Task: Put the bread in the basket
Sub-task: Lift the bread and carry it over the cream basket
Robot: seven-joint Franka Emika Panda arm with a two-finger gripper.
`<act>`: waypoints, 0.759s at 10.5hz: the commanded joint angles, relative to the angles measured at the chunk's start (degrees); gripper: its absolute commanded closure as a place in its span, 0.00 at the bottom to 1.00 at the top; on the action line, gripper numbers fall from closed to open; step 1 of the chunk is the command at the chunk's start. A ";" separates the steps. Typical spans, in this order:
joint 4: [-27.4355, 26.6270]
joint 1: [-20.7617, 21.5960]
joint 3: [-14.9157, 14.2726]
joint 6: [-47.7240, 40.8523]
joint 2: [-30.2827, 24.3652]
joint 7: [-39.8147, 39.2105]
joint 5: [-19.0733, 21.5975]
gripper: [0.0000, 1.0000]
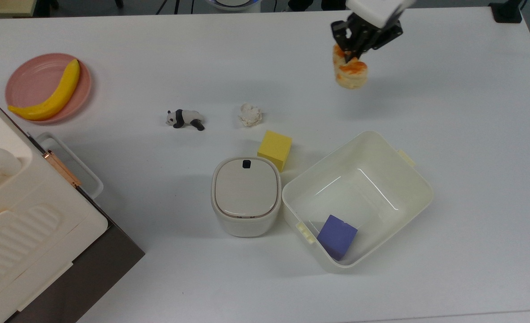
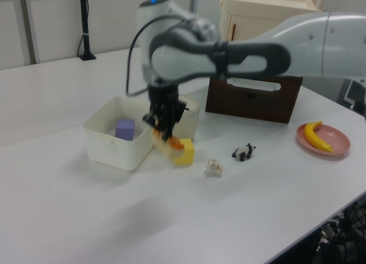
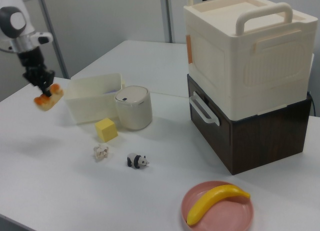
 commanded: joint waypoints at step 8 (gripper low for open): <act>4.63 -6.72 -1.55 24.96 9.13 20.27 -2.96 0.00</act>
